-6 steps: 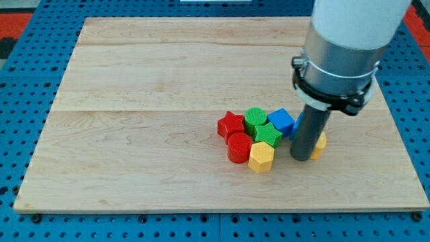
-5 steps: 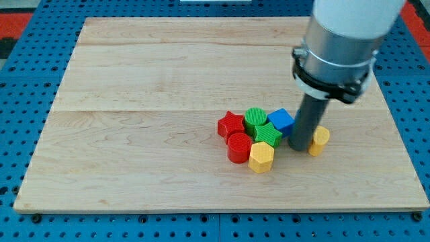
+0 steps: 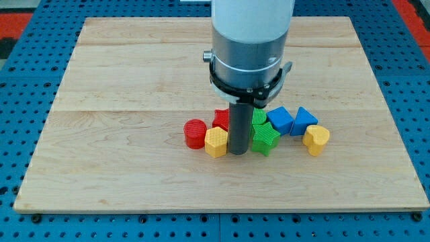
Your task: Separate the red blocksyellow hexagon from the group of blocks
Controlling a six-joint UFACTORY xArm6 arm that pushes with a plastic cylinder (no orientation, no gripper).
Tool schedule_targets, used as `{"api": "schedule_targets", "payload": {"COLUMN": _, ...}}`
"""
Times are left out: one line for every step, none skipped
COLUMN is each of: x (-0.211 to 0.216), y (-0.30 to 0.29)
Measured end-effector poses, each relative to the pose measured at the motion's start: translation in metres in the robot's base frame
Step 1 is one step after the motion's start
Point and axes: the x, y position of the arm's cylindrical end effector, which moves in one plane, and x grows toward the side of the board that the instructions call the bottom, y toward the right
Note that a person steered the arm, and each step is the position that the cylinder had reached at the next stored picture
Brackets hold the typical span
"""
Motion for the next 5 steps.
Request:
{"api": "schedule_targets", "payload": {"x": -0.005, "y": 0.0}}
{"api": "schedule_targets", "payload": {"x": -0.007, "y": 0.002}}
{"api": "schedule_targets", "payload": {"x": -0.012, "y": 0.016}}
{"api": "schedule_targets", "payload": {"x": -0.012, "y": 0.033}}
{"api": "schedule_targets", "payload": {"x": -0.012, "y": 0.048}}
